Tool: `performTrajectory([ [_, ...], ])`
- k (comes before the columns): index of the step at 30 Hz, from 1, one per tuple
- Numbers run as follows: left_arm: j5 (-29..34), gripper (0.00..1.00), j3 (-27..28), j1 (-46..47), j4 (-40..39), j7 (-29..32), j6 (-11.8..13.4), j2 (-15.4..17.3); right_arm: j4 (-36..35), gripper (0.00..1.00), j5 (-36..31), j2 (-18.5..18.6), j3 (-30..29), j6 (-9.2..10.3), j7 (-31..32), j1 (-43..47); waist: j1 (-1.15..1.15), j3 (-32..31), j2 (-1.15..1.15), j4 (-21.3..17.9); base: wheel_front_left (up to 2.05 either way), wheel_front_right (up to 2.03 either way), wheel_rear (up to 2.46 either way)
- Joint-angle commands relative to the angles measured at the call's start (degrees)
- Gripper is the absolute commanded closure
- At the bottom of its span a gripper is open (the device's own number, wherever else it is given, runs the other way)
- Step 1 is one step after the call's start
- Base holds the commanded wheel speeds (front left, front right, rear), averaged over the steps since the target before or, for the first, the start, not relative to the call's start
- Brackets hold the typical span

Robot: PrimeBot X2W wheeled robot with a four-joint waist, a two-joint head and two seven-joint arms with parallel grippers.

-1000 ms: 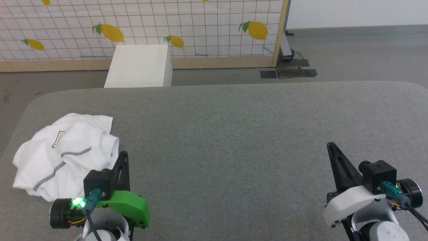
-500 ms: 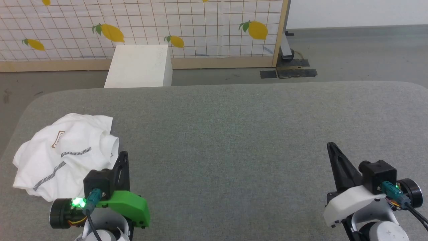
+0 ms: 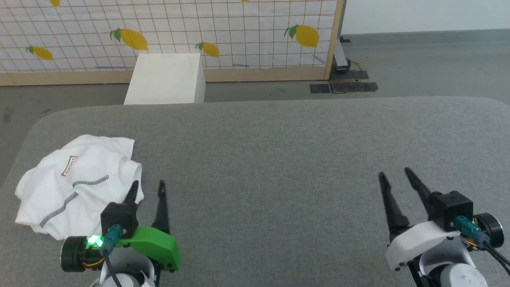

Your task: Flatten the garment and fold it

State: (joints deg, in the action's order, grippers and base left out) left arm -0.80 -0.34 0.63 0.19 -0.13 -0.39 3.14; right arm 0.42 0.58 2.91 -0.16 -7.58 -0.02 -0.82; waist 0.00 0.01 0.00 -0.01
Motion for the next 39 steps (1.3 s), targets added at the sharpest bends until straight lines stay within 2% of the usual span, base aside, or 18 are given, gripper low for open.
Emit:
performTrajectory([
  [1, -0.16, 0.00, -0.15, -0.19, 0.21, -0.50, 0.21, -0.01, 0.27, 0.00, 0.65, 0.00, -0.18, 0.00, -0.54, 0.41, 0.00, 0.01, 0.00, -0.01, 0.00, 0.00, 0.00],
  [24, -1.34, 0.00, -1.54, -0.92, 1.29, -3.21, 1.35, -0.06, 1.93, 0.00, 3.55, -0.01, -1.32, 0.02, -3.26, 1.96, 0.00, 0.17, 0.00, 0.68, 0.00, 0.00, 0.00],
  [39, -2.20, 0.00, -1.61, -1.34, 2.00, -5.11, 2.31, -0.09, 3.07, 0.00, 4.97, -0.01, -1.37, 0.03, -5.17, 2.79, 0.00, 0.68, 0.00, 5.10, 0.00, 0.00, 0.00],
])
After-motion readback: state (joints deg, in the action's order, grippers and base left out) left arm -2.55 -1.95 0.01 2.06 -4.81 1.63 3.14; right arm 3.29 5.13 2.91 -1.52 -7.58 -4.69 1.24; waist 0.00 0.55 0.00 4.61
